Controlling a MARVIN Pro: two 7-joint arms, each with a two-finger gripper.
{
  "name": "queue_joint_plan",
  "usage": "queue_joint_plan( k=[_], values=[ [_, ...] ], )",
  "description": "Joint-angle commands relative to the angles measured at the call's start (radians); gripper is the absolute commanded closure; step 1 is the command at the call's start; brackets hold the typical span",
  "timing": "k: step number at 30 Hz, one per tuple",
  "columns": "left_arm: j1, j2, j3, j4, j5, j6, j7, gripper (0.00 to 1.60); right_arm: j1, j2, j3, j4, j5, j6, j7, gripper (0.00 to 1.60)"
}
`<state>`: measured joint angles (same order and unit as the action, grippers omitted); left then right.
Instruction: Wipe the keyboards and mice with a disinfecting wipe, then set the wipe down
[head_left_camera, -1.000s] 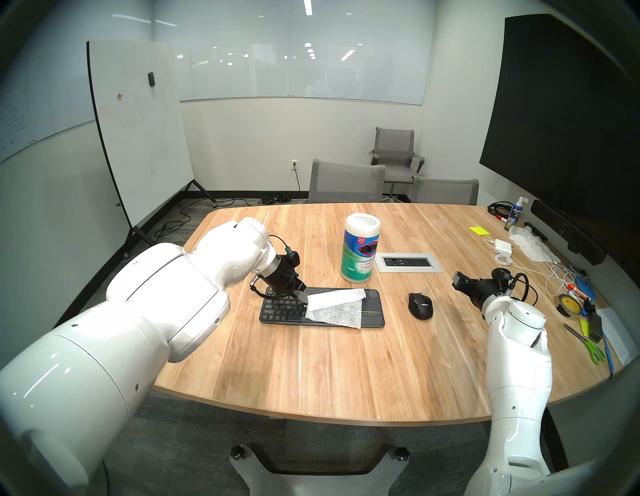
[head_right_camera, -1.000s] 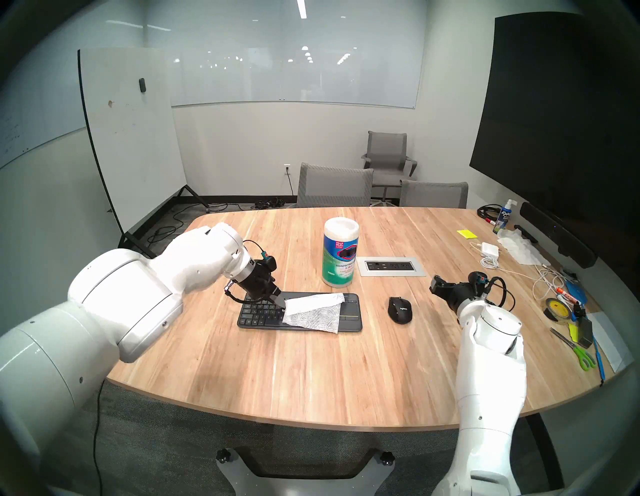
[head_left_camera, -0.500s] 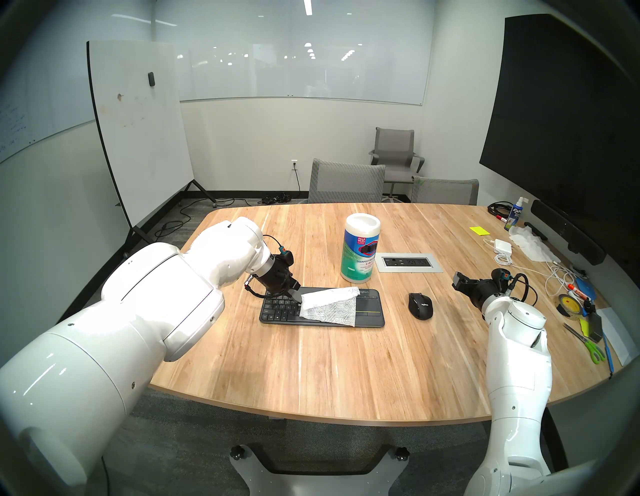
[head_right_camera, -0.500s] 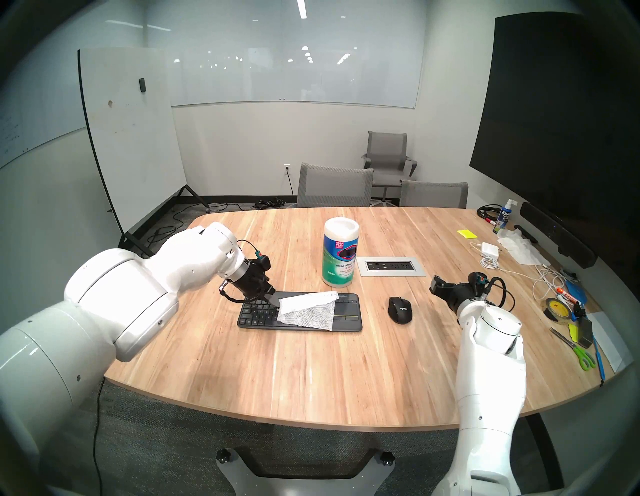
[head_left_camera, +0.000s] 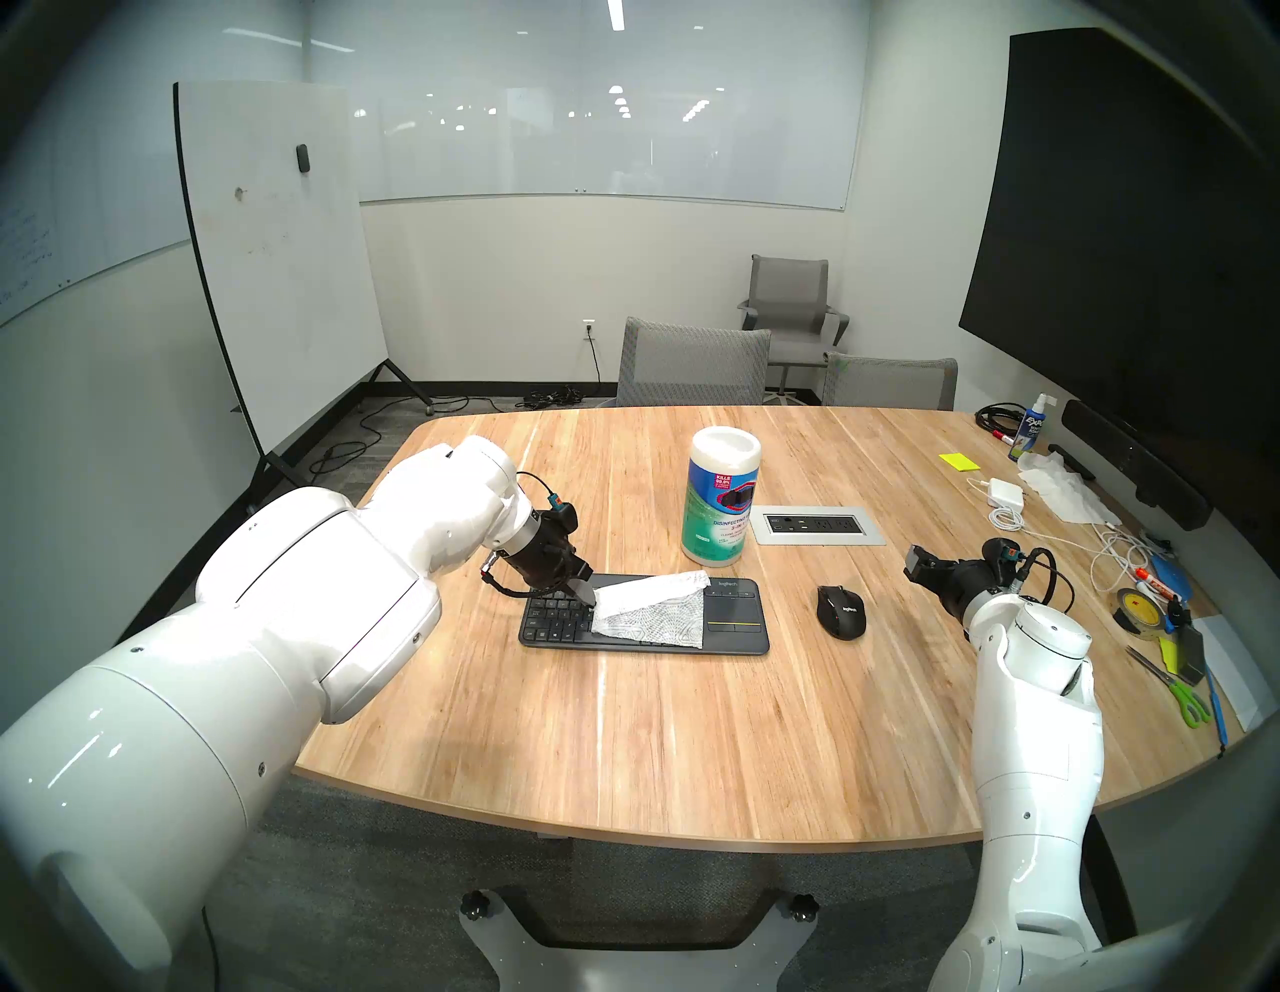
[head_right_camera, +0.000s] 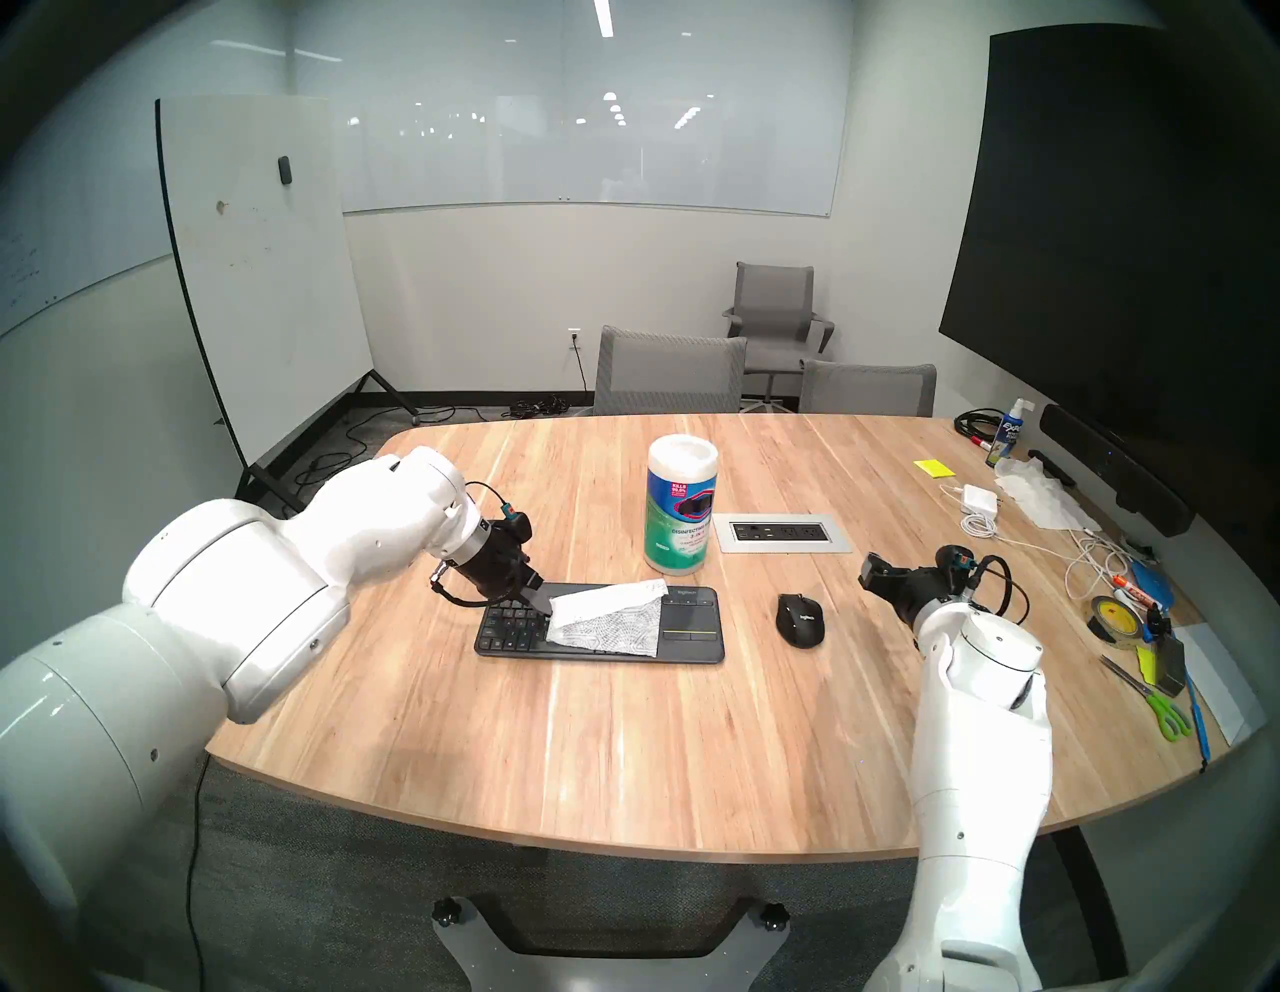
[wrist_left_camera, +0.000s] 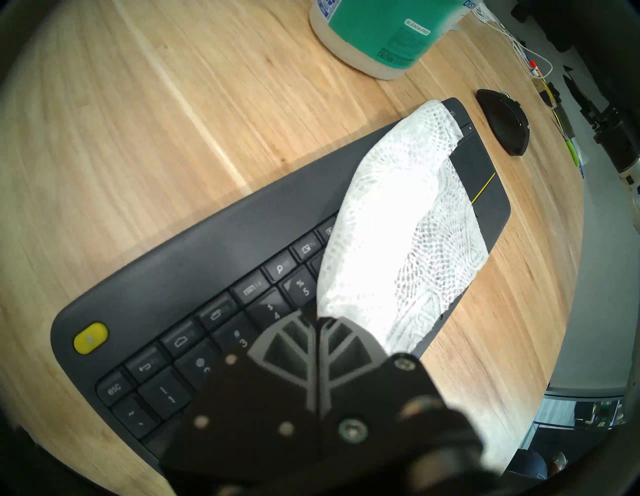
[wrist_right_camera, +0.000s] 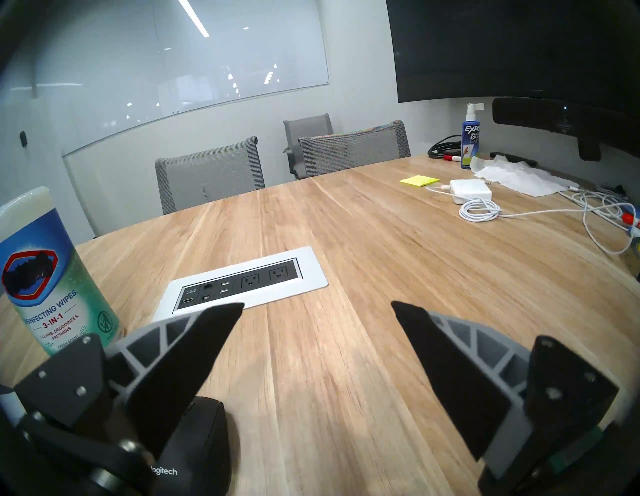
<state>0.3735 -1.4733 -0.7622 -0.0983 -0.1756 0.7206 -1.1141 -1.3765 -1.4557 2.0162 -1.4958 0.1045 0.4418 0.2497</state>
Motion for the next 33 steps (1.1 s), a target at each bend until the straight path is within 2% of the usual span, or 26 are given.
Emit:
queue_joint_plan(
  k=[1,33],
  values=[
    [-0.004,0.009,-0.002,-0.002,-0.005,0.005,-0.036,1.60,0.016,0.005,-0.001,-0.016,0.001,-0.005,0.001,0.00],
    [-0.009,0.050,-0.024,-0.002,-0.044,0.032,0.009,1.60,0.017,0.008,-0.001,-0.003,0.001,-0.005,0.001,0.00]
  ],
)
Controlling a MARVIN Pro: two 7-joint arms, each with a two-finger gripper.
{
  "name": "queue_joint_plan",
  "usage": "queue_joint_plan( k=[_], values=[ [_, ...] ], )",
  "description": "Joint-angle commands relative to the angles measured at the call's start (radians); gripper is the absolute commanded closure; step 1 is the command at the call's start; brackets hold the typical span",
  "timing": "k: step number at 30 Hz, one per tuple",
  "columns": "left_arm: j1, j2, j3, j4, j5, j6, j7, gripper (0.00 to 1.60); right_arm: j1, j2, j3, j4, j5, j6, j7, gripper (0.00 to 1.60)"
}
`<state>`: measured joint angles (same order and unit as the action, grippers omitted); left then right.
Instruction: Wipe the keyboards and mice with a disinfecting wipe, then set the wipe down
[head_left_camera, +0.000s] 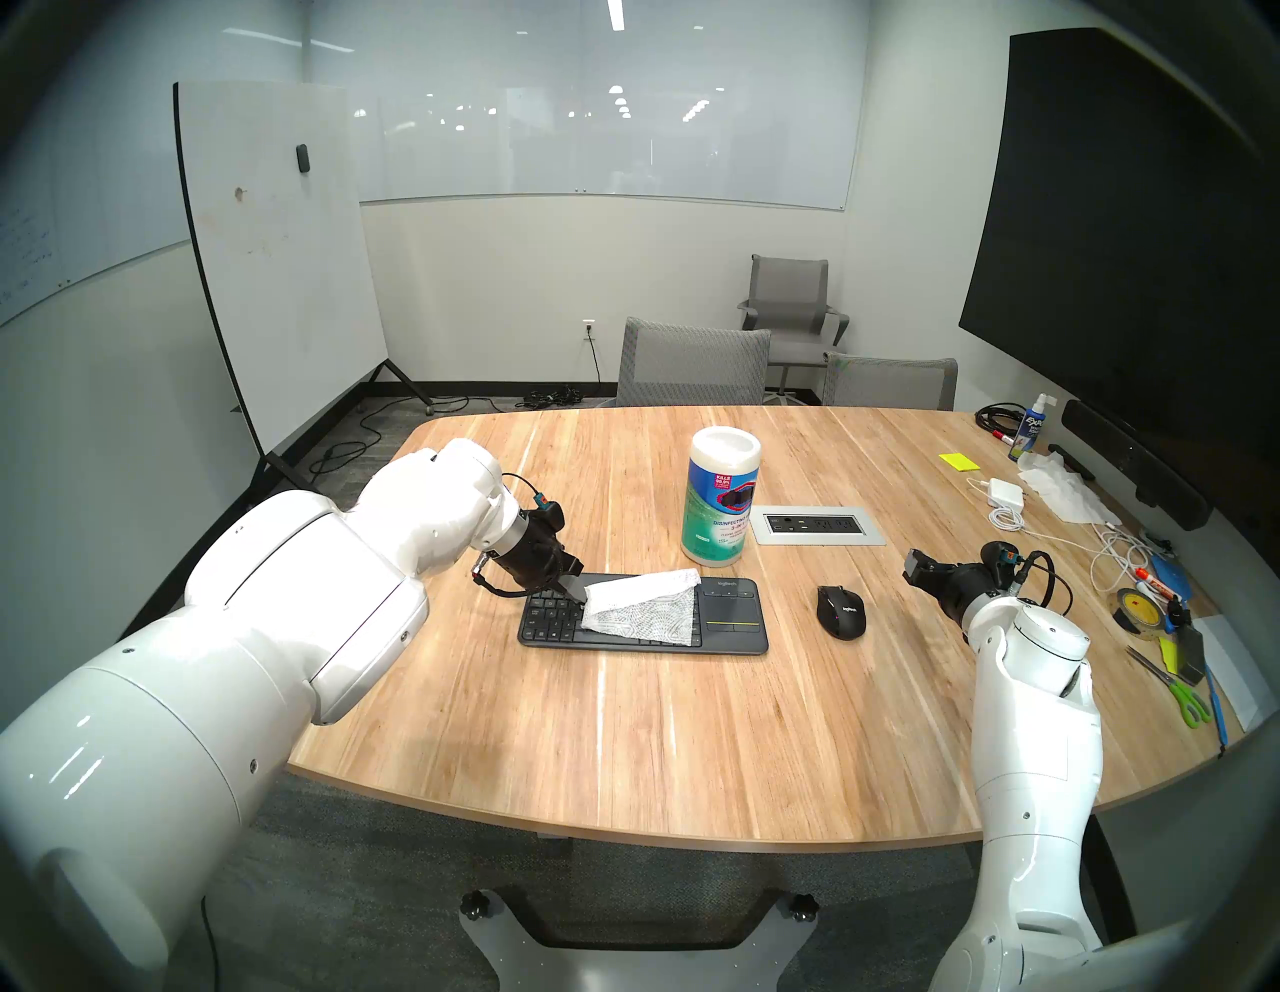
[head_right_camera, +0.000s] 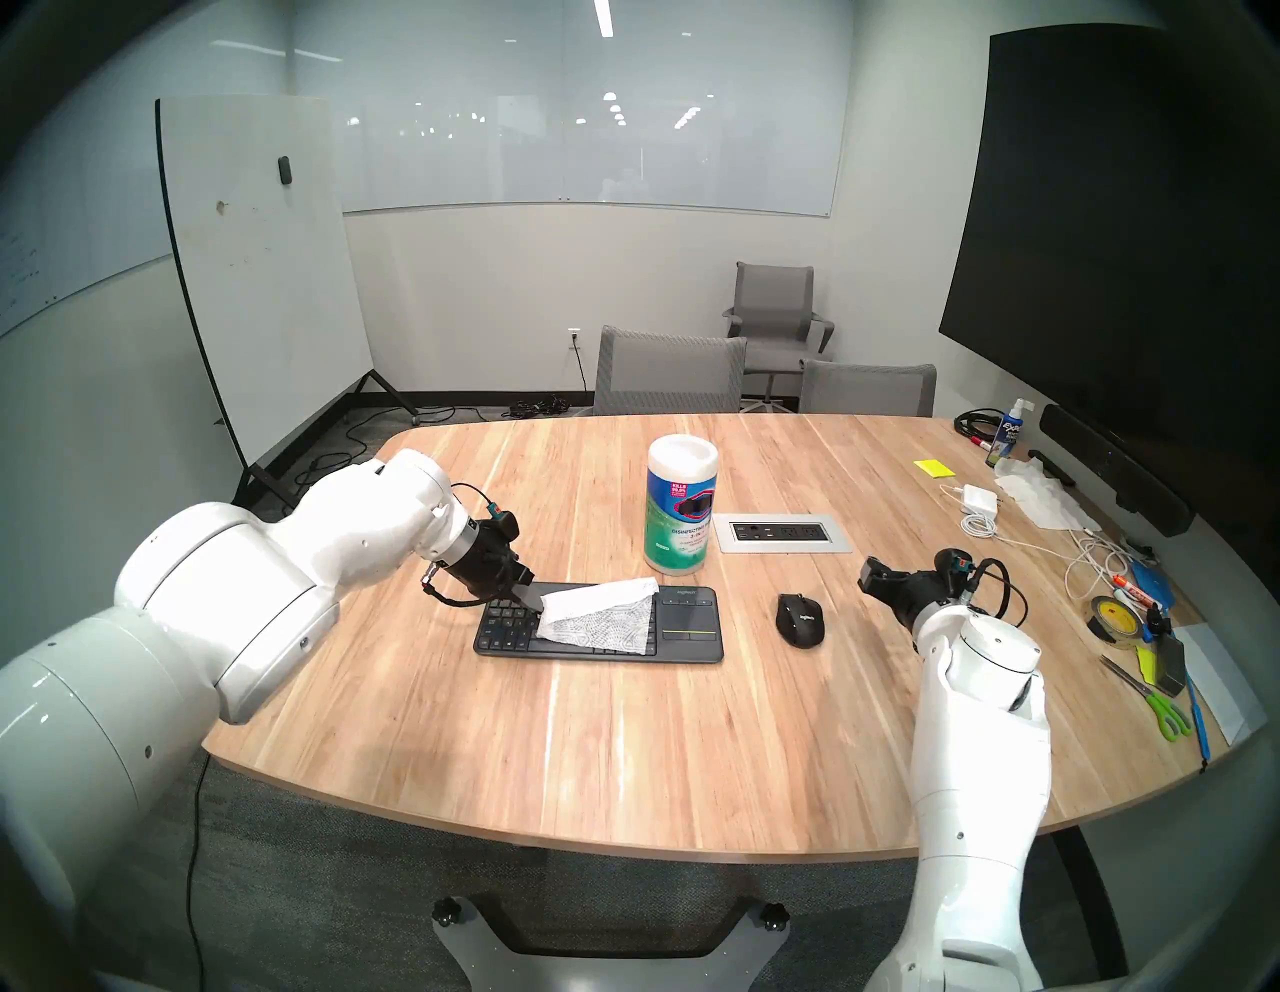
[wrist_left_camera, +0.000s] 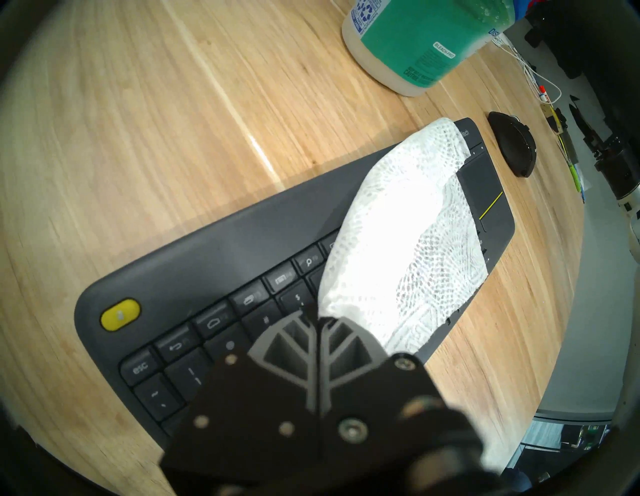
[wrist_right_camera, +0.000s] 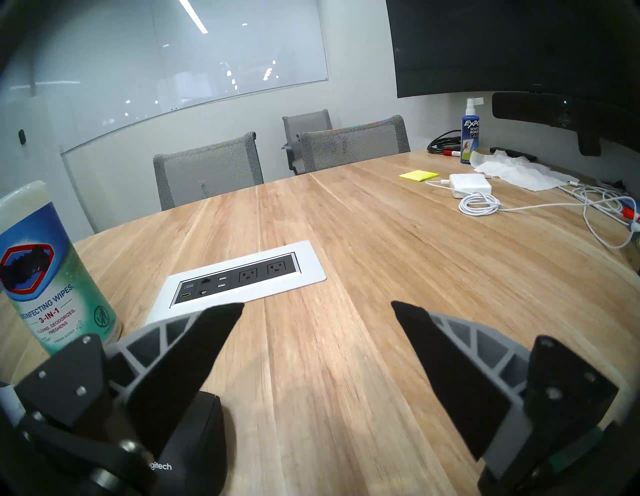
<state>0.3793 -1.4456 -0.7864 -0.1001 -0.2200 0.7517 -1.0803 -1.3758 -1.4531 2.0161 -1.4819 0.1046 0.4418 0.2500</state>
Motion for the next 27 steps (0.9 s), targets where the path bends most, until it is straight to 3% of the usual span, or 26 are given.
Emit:
queue_joint_plan(
  k=[1,27],
  values=[
    [-0.016,0.025,0.000,0.000,-0.001,0.002,-0.024,1.60,0.016,0.005,-0.001,-0.016,0.001,-0.005,0.001,0.00],
    [-0.054,0.084,-0.017,-0.011,-0.016,-0.003,-0.013,1.60,0.018,0.008,-0.001,-0.006,0.001,-0.005,0.001,0.00]
  ],
)
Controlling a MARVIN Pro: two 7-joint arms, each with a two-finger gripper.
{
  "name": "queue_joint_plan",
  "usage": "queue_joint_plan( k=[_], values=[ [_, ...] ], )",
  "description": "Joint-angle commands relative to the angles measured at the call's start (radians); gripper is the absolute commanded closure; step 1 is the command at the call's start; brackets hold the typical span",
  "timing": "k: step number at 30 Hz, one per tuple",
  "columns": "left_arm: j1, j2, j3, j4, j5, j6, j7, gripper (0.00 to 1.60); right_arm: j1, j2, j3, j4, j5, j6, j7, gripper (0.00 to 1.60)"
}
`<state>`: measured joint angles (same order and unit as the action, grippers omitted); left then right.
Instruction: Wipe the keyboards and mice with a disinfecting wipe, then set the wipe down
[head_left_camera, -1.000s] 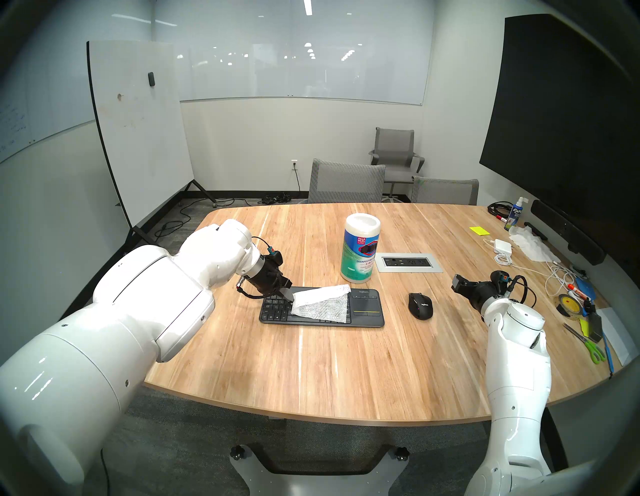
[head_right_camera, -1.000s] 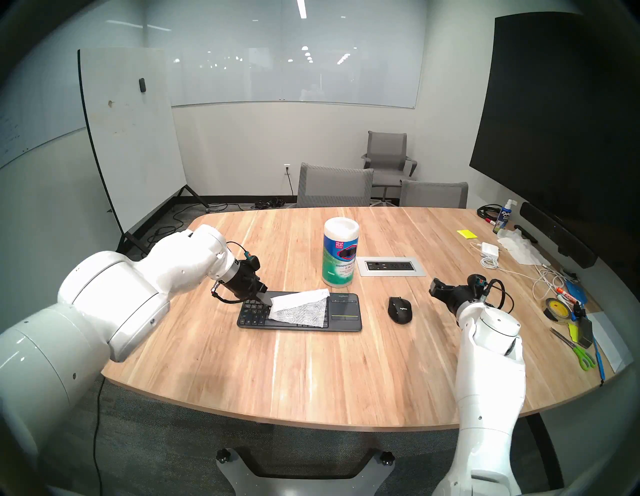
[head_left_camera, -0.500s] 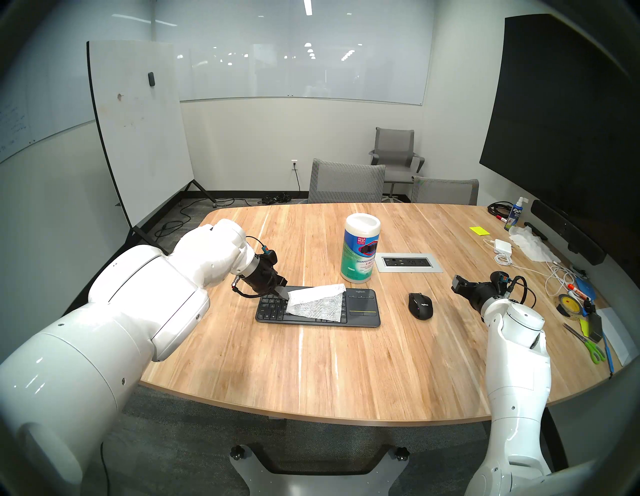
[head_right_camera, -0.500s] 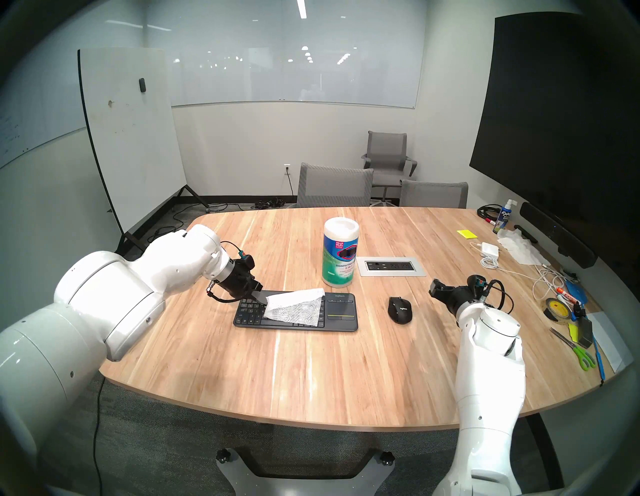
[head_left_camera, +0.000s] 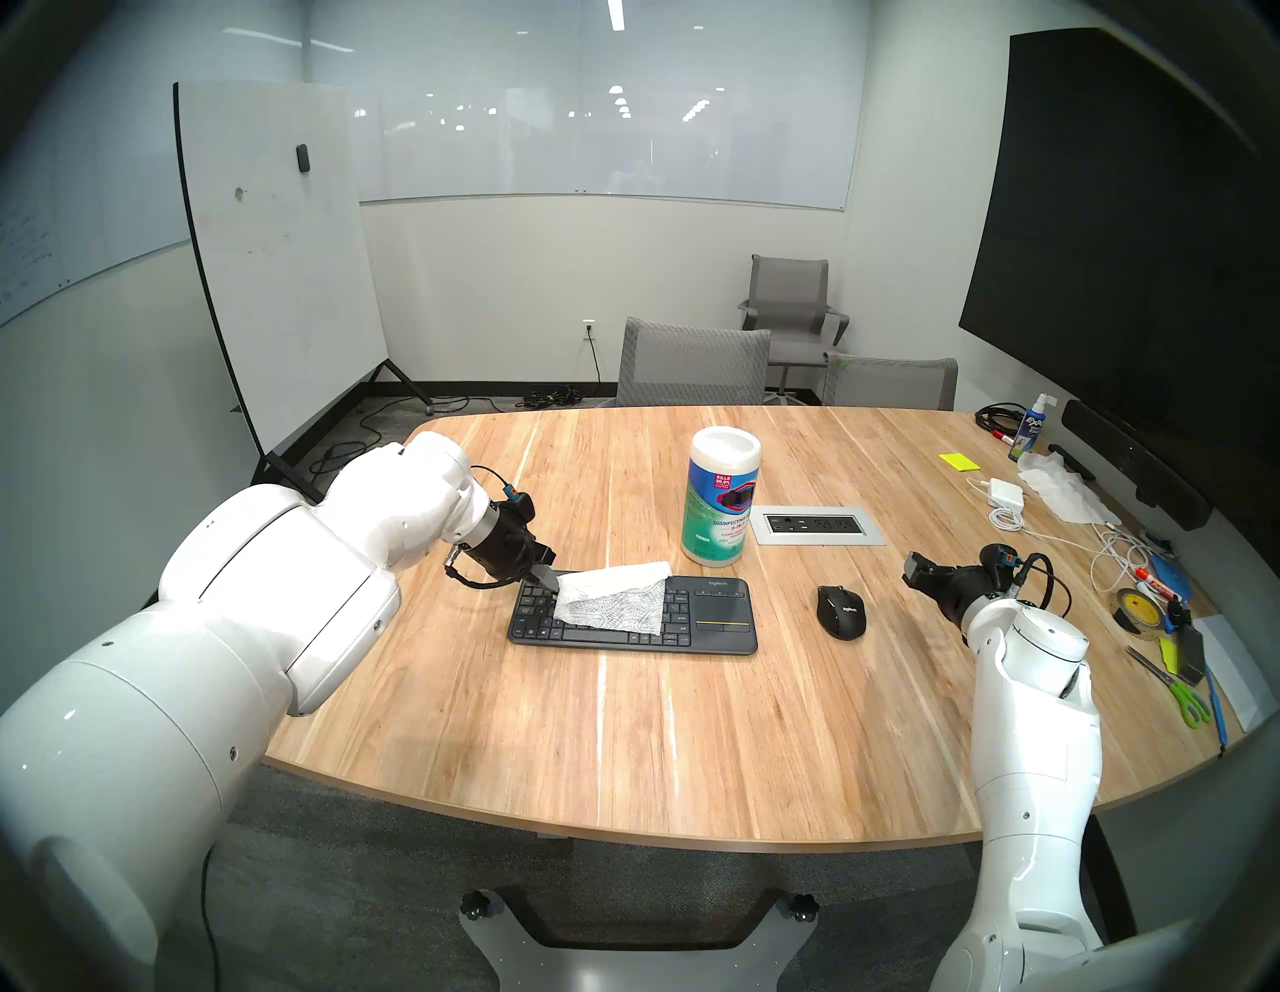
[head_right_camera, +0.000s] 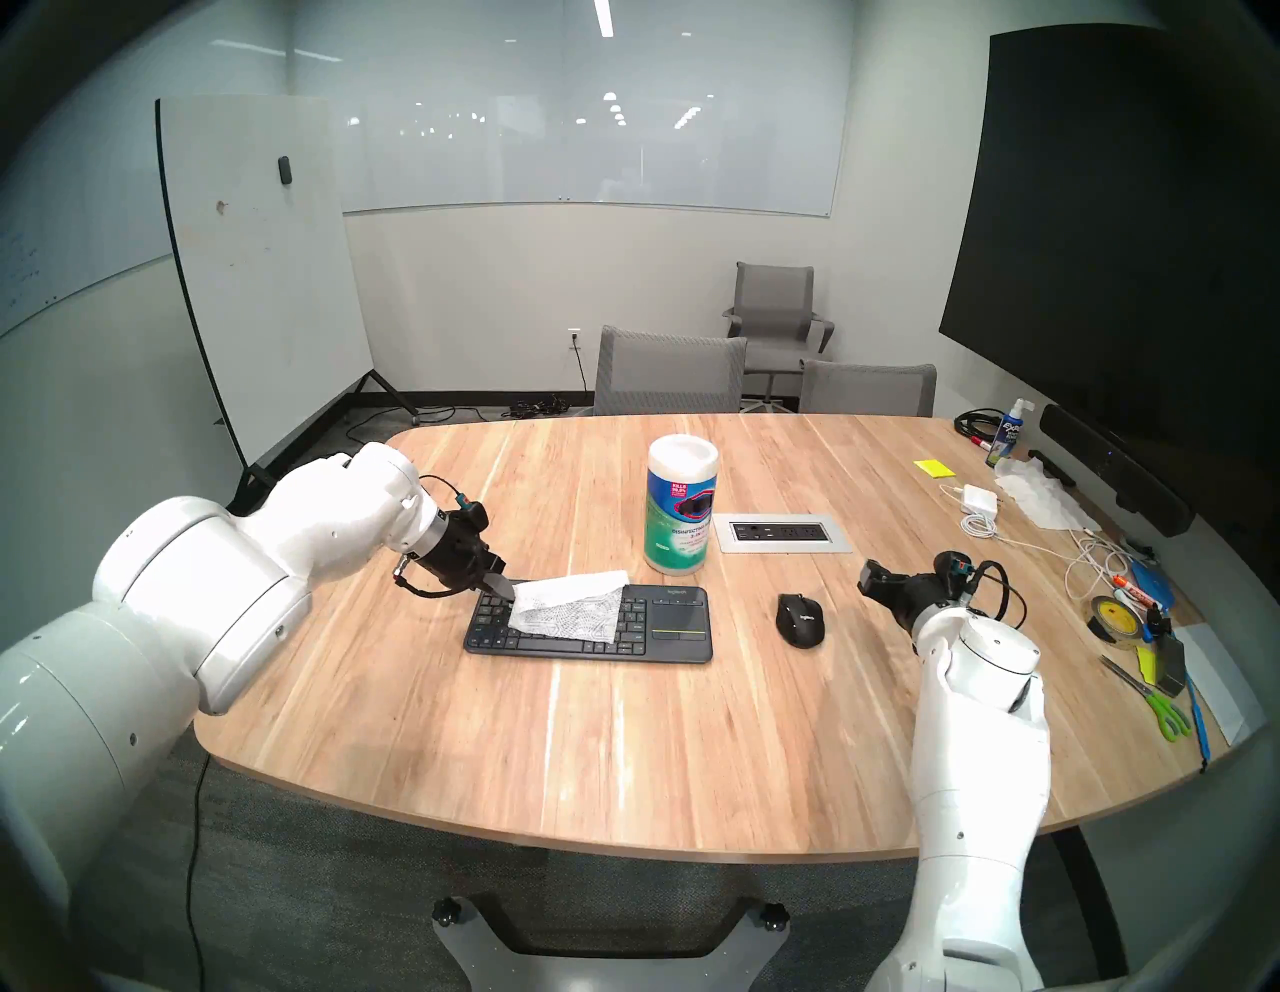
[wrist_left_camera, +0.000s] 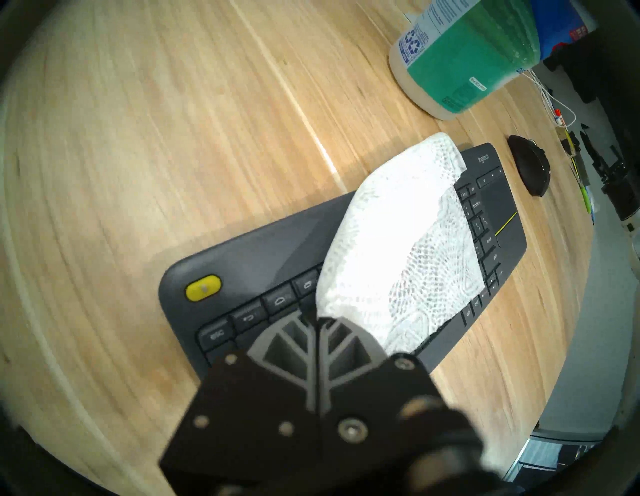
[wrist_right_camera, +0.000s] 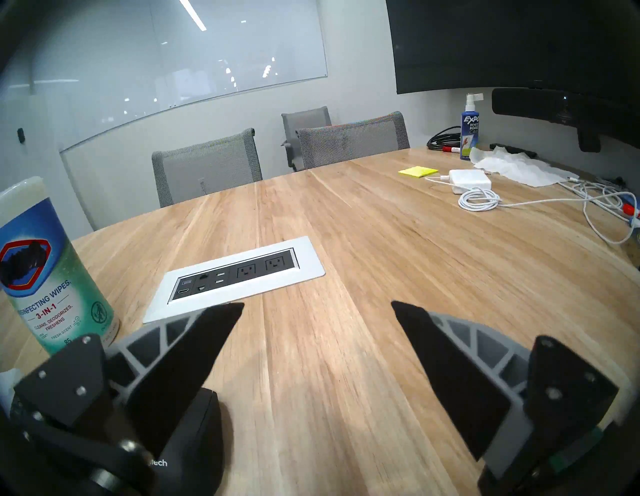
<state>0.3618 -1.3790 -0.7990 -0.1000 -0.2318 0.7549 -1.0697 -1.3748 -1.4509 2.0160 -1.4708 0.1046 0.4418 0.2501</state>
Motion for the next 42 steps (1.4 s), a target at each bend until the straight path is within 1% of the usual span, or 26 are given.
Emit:
queue_joint_plan(
  k=[1,21,42],
  values=[
    [-0.037,0.019,-0.005,-0.011,-0.004,-0.007,-0.025,1.60,0.017,0.005,-0.001,-0.017,0.001,-0.005,0.001,0.00],
    [-0.025,0.073,-0.010,0.000,-0.003,-0.022,-0.042,1.60,0.017,0.007,-0.001,-0.008,0.001,-0.005,0.001,0.00],
    [-0.024,0.159,-0.014,0.000,-0.001,-0.037,-0.051,1.60,0.017,0.008,-0.001,0.003,0.001,-0.005,0.001,0.00]
  ],
)
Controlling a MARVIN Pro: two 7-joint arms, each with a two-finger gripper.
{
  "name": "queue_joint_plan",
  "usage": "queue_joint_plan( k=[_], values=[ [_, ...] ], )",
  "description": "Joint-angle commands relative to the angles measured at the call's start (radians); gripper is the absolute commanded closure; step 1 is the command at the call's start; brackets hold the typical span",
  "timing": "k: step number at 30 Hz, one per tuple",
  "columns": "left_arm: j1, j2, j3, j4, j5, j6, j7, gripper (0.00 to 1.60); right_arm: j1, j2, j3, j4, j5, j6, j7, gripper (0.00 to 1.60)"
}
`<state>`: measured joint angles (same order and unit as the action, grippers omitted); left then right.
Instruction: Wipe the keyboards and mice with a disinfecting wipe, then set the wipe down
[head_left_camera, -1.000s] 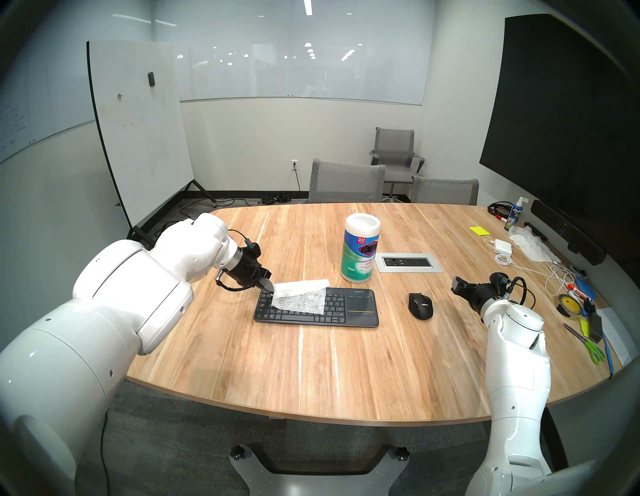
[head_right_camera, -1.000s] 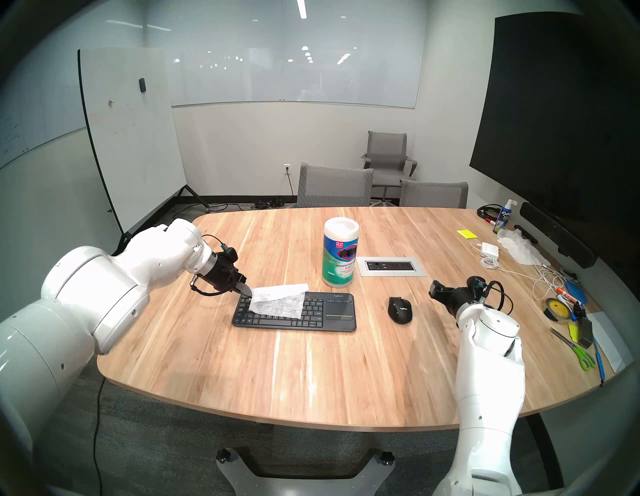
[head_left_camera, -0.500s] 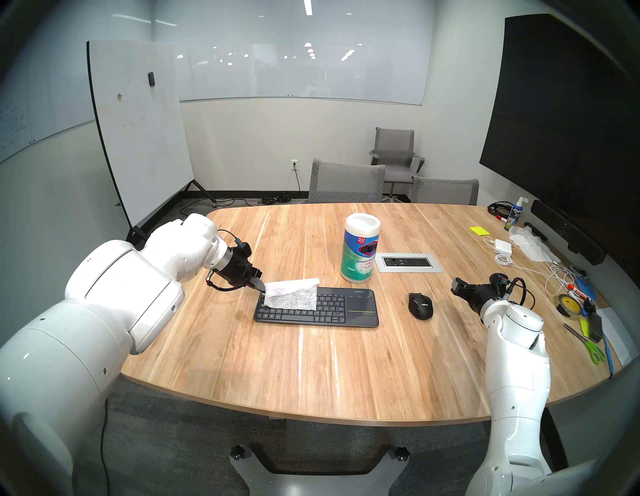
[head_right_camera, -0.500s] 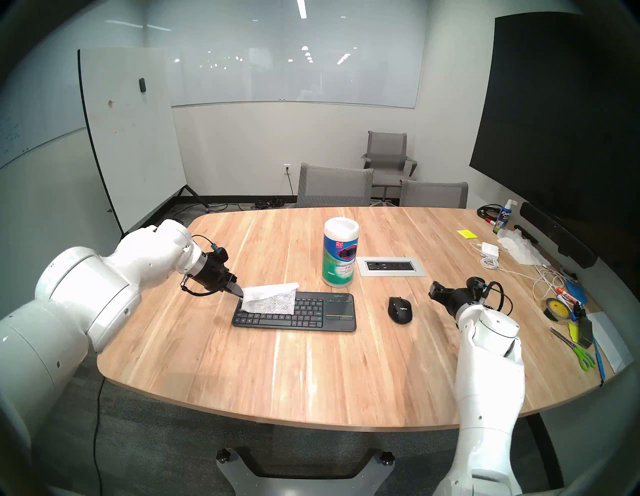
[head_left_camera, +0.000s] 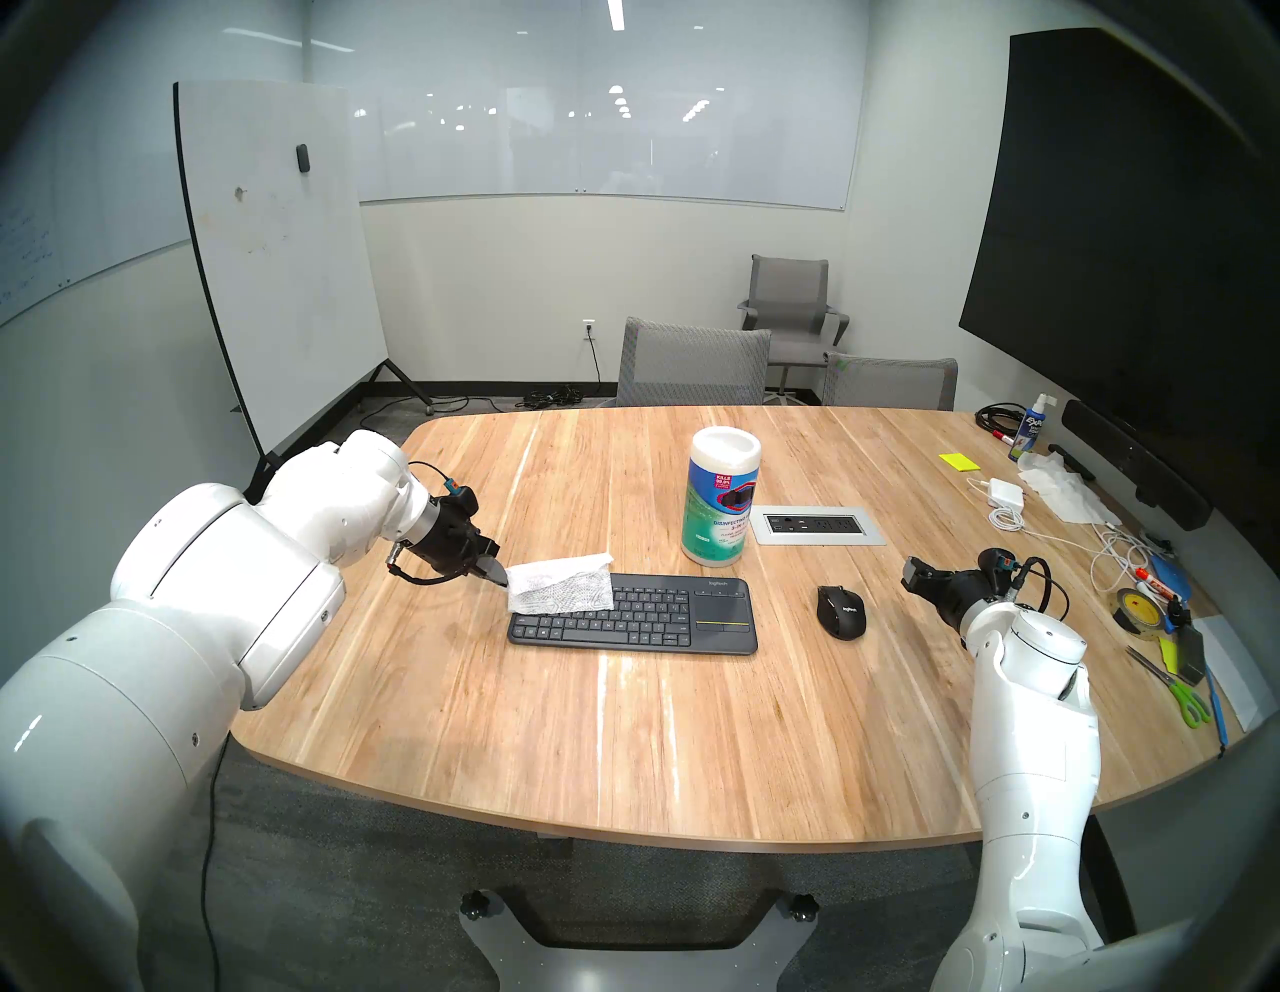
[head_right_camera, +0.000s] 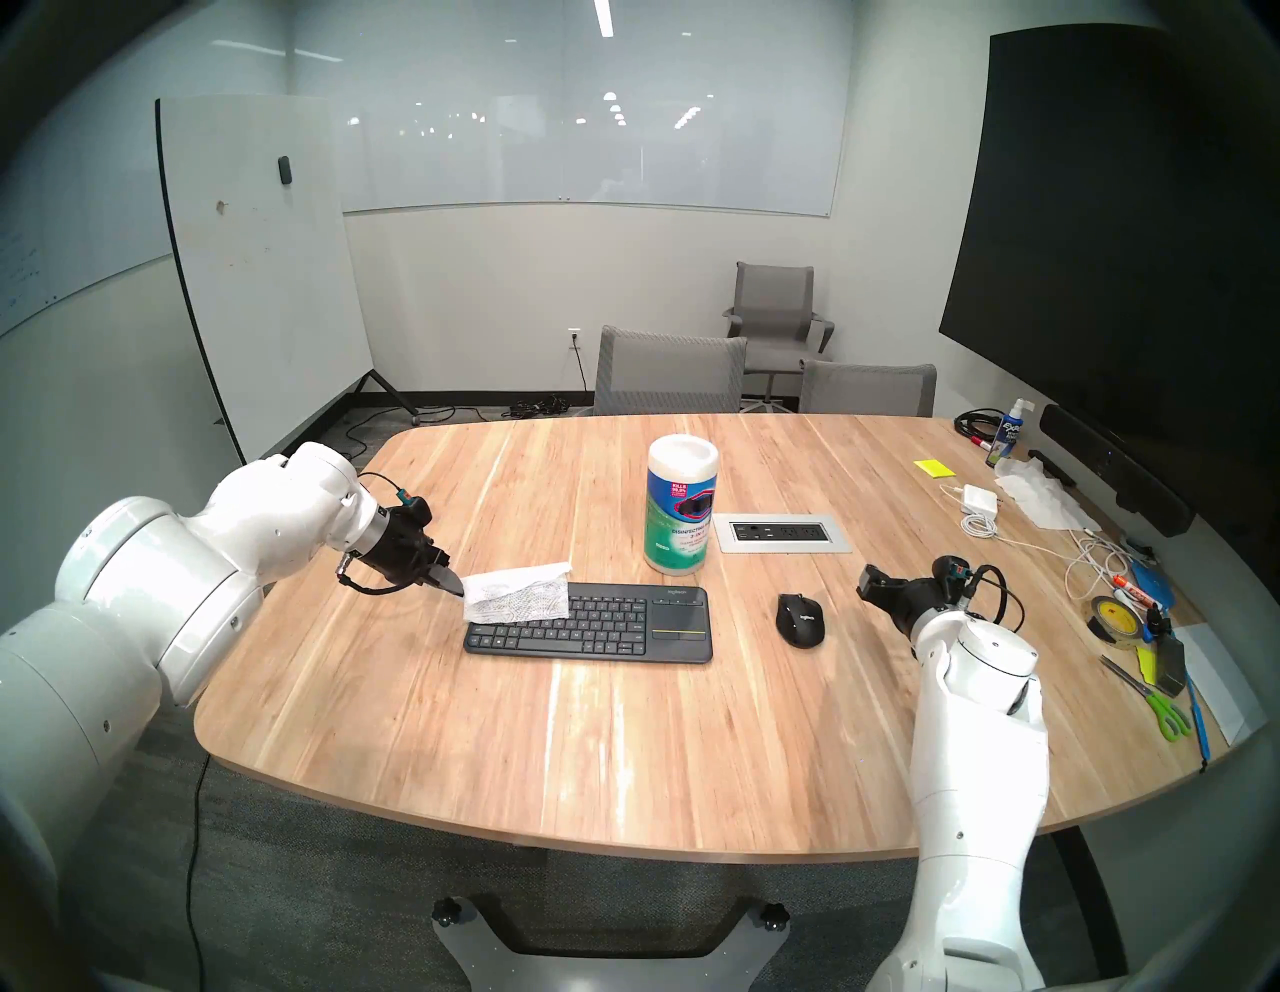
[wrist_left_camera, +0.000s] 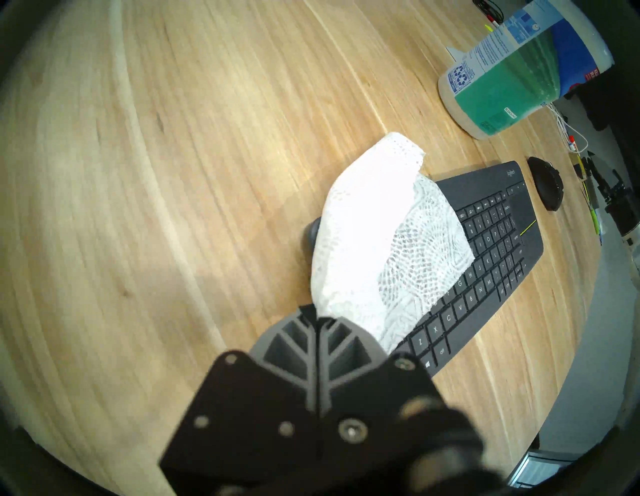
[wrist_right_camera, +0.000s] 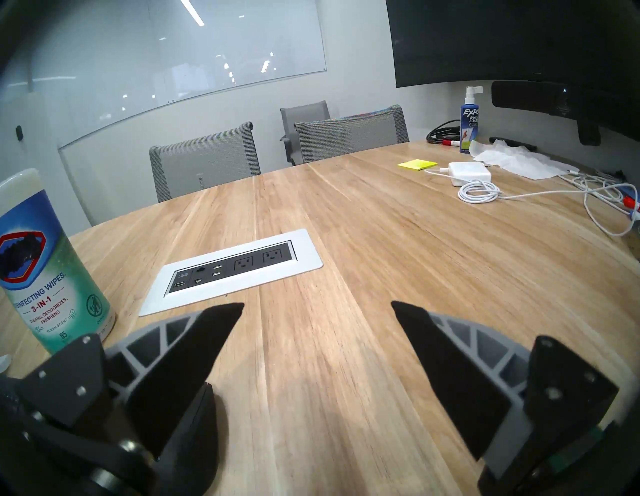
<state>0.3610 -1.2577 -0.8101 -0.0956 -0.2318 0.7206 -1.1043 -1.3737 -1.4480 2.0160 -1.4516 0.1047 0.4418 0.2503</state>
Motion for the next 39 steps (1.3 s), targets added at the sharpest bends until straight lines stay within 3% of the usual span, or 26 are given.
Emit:
queue_joint_plan(
  k=[1,21,39],
  values=[
    [-0.024,0.043,-0.003,-0.004,-0.002,-0.004,-0.017,1.60,0.016,0.005,-0.001,-0.015,0.001,-0.005,0.001,0.00],
    [-0.061,0.106,-0.009,-0.025,-0.001,-0.051,-0.049,1.60,0.019,0.007,-0.001,-0.009,0.001,-0.005,0.002,0.00],
    [-0.102,0.097,-0.009,-0.108,0.001,-0.147,-0.113,1.60,0.026,0.009,-0.002,-0.011,0.002,-0.007,0.002,0.00]
  ],
)
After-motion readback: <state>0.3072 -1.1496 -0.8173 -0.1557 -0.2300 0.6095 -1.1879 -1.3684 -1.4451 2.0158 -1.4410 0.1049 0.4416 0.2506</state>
